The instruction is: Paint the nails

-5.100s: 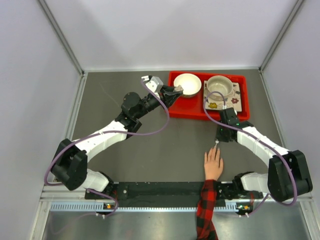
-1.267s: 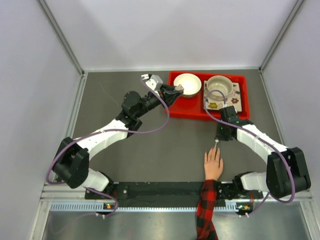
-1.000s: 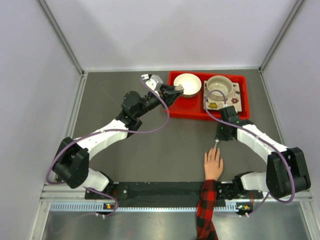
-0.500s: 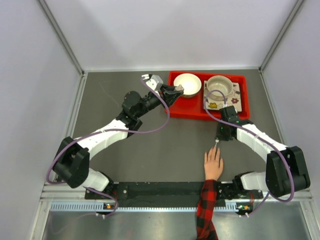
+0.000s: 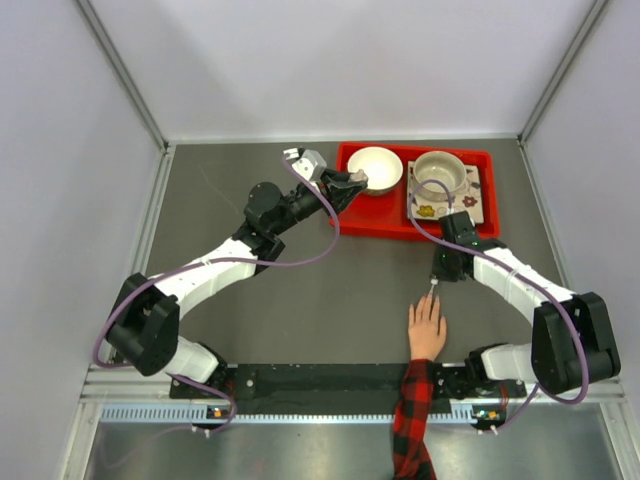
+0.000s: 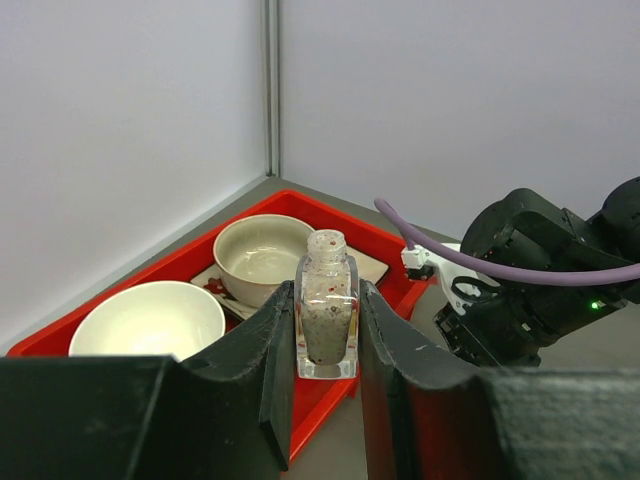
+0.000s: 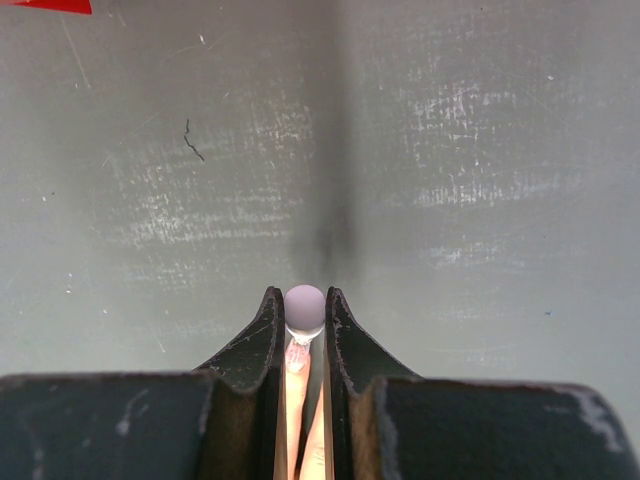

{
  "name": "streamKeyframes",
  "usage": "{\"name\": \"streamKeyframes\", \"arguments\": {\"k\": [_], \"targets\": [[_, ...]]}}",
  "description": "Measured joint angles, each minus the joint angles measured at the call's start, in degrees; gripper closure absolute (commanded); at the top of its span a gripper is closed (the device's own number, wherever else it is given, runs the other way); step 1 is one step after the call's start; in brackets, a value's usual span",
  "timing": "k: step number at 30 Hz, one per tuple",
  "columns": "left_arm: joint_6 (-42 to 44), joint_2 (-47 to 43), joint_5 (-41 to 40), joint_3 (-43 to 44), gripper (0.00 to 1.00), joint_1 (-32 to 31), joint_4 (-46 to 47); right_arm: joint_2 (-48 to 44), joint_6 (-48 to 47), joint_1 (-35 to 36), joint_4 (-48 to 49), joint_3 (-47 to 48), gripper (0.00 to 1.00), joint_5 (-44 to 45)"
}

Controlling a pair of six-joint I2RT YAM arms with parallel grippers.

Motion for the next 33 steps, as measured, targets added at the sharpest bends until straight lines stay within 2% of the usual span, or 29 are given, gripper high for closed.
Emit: {"name": "streamKeyframes", "arguments": {"k": [16,33], "targets": [[-1.07,0.0,0.04,0.0,1.0,0.0,0.07,-5.81,0.0,-0.02,-3.78,1.86,1.0,0.22],[-2.25,0.11,0.28,0.11,1.0,0.0,0.57,-2.99,-0.26,-0.24,-2.84,0.15,1.0,-3.3]]}}
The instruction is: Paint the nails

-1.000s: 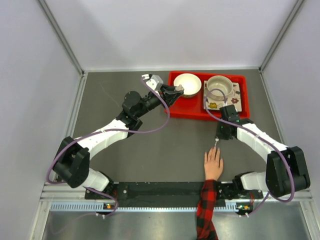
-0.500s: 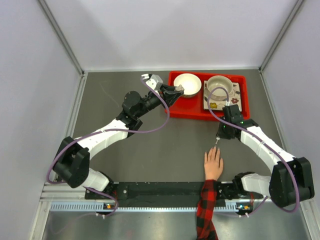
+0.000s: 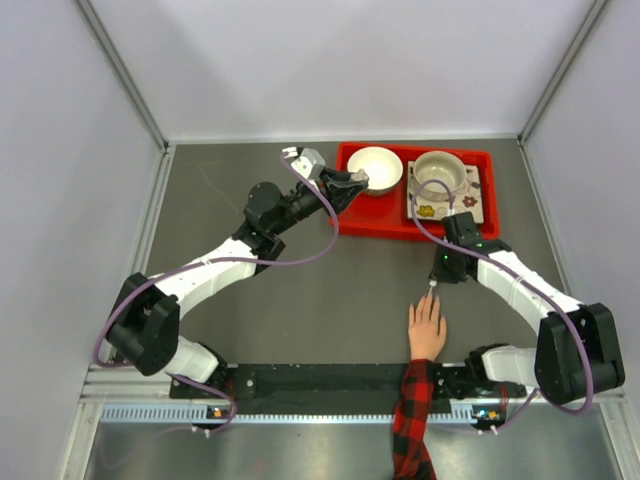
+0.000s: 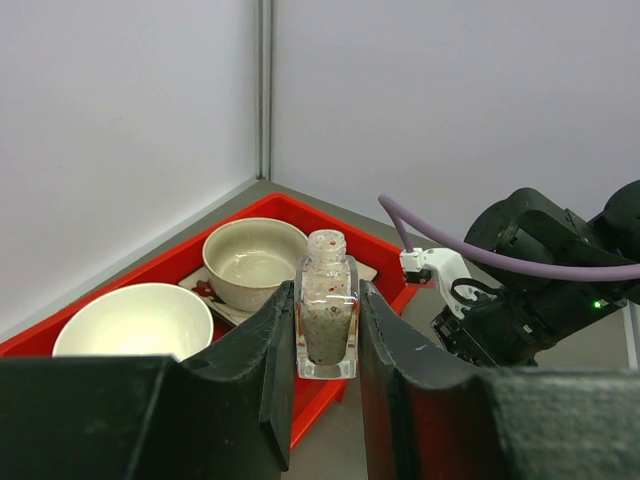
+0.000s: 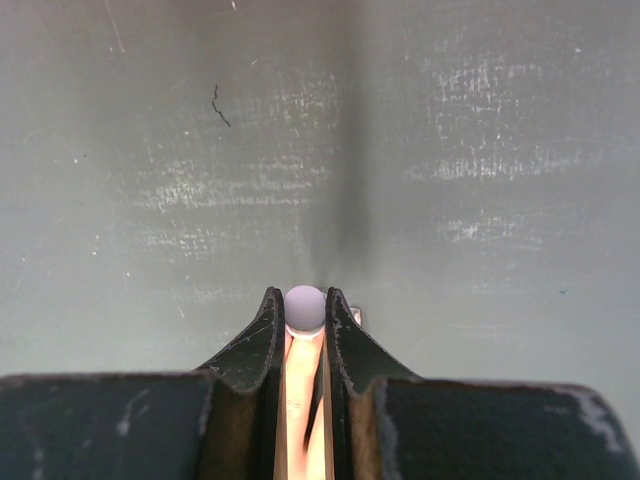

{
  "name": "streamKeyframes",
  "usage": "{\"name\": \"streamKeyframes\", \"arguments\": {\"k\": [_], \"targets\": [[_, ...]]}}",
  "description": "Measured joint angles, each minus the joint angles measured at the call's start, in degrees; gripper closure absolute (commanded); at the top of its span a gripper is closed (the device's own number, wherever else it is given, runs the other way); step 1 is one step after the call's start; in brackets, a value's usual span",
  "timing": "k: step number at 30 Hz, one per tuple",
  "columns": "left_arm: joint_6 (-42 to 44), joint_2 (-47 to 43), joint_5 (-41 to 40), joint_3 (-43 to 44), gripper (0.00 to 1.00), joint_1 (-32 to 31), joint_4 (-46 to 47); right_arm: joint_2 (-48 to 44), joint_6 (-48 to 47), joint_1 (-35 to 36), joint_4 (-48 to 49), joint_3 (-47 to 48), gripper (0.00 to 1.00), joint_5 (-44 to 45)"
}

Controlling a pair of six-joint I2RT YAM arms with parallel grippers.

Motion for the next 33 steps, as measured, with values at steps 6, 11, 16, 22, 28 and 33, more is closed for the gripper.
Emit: {"name": "streamKeyframes", "arguments": {"k": [6,11,16,22,28,33], "targets": [[0.0,0.0,0.0,0.0,1.0,0.0,0.33,0.11,-0.24,0.0,0.02,0.02,1.0,0.09],[0.0,0.0,0.0,0.0,1.0,0.0,0.35,1.01,-0.33,0.0,0.02,0.02,1.0,0.13],[0.0,0.0,0.0,0.0,1.0,0.0,0.35,1.53,-0.33,0.0,0.04,0.02,1.0,0.15],[0.02,0.0,0.0,0.0,1.0,0.0,0.35,2.27,-0.35,0.0,0.07,0.04,1.0,0.33],[0.02,0.0,-0.04,0.0,1.0,0.0,0.35,2.34,-0.35,-0.02,0.13,0.17,1.0,0.61],[0.04,0.0,-0.04,0.0,1.0,0.0,0.33,2.47,-0.37,-0.02,0.09,0.39,1.0,0.96]]}}
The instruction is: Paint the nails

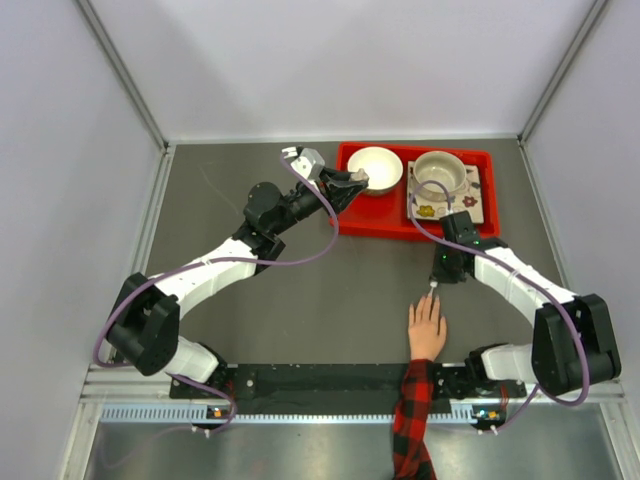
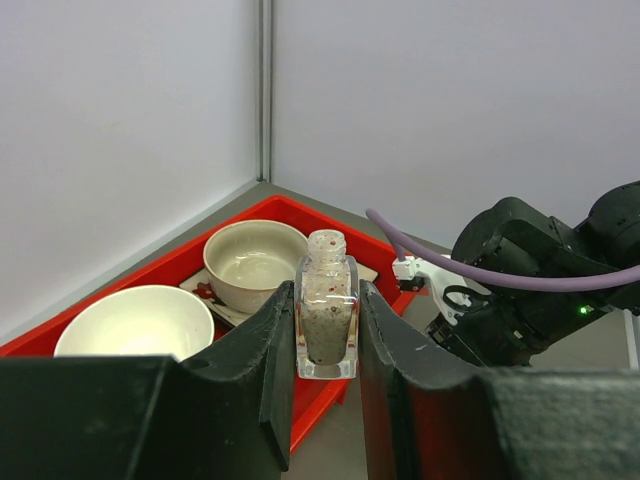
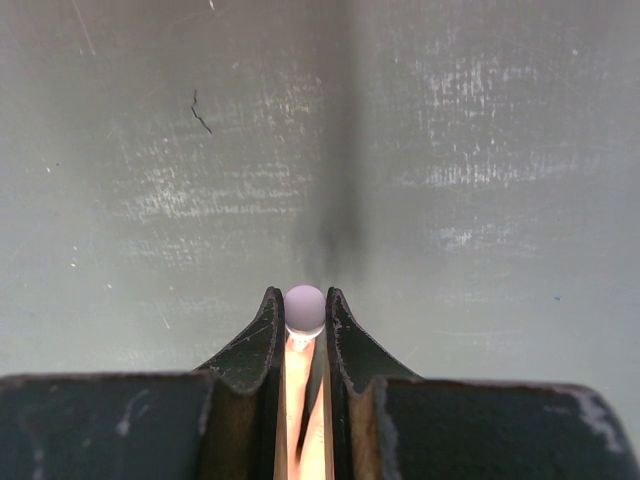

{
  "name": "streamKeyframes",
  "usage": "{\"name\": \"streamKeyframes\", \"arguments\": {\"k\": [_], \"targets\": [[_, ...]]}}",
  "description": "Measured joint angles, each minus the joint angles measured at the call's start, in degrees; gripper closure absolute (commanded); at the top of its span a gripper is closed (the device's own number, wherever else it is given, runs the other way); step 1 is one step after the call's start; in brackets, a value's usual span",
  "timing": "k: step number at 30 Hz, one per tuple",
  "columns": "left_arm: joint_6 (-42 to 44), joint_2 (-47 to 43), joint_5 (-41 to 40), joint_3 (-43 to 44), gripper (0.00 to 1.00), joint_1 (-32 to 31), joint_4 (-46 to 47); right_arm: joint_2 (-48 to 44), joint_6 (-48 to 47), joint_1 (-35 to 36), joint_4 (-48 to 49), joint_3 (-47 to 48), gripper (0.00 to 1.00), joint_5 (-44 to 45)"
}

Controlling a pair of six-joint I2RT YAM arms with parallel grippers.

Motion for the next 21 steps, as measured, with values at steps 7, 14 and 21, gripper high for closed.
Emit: {"name": "streamKeyframes", "arguments": {"k": [7,14,21], "targets": [[0.02,0.0,0.0,0.0,1.0,0.02,0.0,0.72,-0.22,0.0,0.61,0.24,1.0,0.17],[0.04,0.0,-0.02,0.0,1.0,0.09,0.0,0.9,-0.39,0.0,0.96,0.66,1.0,0.17],[0.09,0.0,-0.02,0.0,1.0,0.09,0.0,1.49,-0.42,0.0,1.11,0.96,1.0,0.2]]}}
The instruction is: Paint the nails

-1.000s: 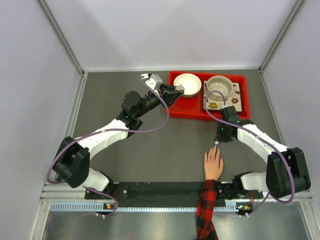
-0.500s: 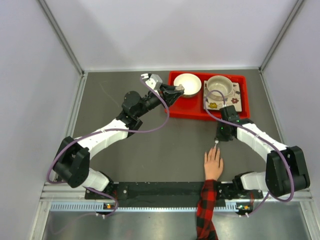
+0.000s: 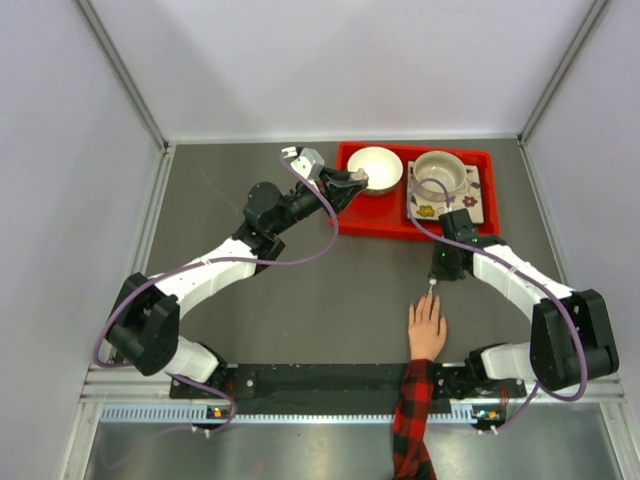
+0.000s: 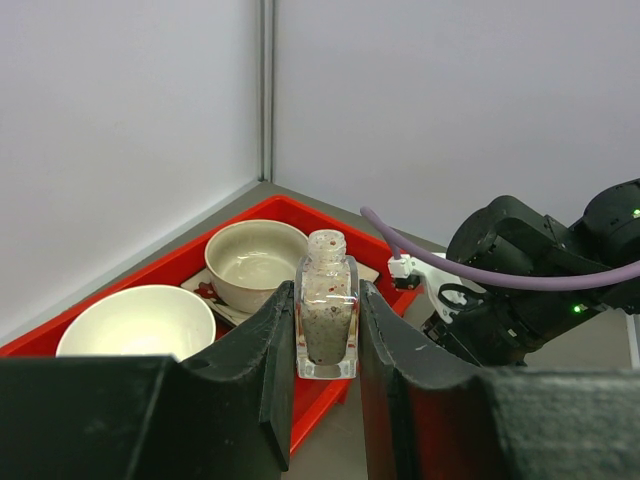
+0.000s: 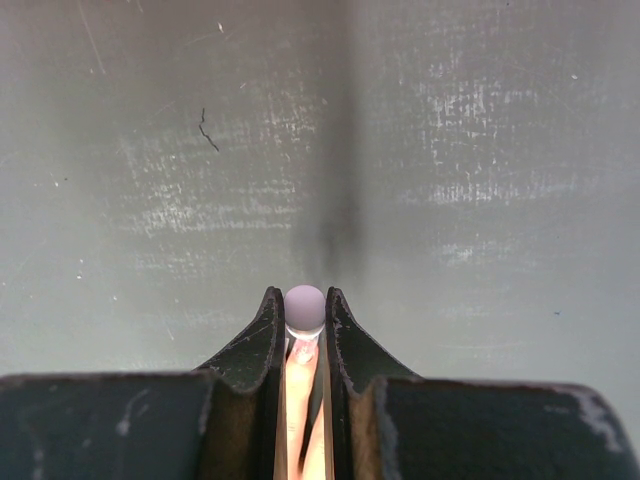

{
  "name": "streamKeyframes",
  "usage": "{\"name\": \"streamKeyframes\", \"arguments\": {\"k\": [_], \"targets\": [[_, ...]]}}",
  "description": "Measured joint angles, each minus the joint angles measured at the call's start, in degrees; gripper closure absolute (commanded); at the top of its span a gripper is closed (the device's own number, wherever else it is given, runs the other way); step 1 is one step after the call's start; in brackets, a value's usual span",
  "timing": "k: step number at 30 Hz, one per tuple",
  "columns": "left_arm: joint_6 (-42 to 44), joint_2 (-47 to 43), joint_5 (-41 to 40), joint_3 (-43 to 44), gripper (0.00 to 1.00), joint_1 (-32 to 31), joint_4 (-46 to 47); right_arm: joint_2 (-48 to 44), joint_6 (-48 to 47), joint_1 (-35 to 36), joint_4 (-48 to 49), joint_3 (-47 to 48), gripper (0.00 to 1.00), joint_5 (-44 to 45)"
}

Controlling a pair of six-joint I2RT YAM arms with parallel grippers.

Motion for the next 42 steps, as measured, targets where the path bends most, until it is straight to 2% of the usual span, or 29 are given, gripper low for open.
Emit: {"name": "streamKeyframes", "arguments": {"k": [31,42], "targets": [[0.0,0.0,0.0,0.0,1.0,0.02,0.0,-0.39,0.0,0.0,-0.81,1.22,1.0,1.9],[-3.3,-0.02,0.11,0.0,1.0,0.02,0.15,-9.79,-0.92,0.0,-6.05,6.34,1.0,2.86]]}}
